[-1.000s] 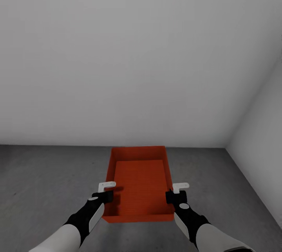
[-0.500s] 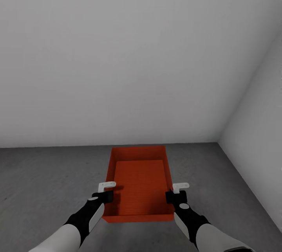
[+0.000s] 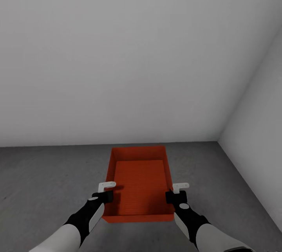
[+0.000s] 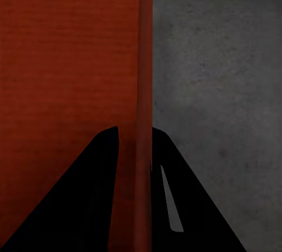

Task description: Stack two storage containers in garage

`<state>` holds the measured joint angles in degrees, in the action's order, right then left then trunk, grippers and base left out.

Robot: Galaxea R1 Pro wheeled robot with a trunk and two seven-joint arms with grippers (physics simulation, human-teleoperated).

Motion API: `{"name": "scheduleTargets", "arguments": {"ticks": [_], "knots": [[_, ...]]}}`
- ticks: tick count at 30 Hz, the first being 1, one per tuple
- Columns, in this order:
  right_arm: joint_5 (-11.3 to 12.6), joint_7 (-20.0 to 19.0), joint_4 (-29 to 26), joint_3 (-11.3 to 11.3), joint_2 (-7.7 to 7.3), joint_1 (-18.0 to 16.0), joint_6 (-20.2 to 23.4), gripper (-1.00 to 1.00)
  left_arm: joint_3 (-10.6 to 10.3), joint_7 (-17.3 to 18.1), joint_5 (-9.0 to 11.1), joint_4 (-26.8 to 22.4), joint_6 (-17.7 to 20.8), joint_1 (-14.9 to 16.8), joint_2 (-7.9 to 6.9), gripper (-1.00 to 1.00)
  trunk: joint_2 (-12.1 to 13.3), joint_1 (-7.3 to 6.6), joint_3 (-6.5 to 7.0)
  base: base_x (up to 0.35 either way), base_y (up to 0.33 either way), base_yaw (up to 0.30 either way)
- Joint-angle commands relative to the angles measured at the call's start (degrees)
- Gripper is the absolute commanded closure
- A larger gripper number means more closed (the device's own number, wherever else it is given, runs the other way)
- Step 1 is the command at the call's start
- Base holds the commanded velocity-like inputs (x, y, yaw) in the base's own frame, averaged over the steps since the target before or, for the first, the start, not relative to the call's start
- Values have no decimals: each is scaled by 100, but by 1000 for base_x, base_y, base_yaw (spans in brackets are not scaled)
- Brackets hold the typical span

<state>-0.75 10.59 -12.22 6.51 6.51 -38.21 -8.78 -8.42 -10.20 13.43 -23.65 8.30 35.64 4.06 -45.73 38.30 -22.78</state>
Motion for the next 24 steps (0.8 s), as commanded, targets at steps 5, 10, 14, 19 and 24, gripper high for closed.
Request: {"name": "scheduleTargets", "arguments": {"ticks": [5, 10, 14, 19, 24], "knots": [[190, 7, 9, -168, 78, -3, -1, 100, 113, -97, 11, -26, -250, 3, -2, 100, -5, 1, -49, 0, 0, 0], [191, 5, 9, -168, 77, -5, -1, 100, 113, -97, 11, -26, -250, 2, -2, 100, -5, 1, -94, 0, 0, 0], [190, 4, 9, -168, 77, -4, -1, 100, 113, -97, 11, -27, -250, 1, -2, 100, -5, 1, -130, 0, 0, 0], [190, 4, 9, -168, 71, -4, -1, 100, 113, -97, 11, -26, -250, -1, -2, 100, -5, 1, -175, 0, 0, 0], [190, 4, 9, -168, 70, -3, -1, 100, 113, -97, 11, -26, -250, 2, -2, 100, -5, 1, -220, 0, 0, 0]]}}
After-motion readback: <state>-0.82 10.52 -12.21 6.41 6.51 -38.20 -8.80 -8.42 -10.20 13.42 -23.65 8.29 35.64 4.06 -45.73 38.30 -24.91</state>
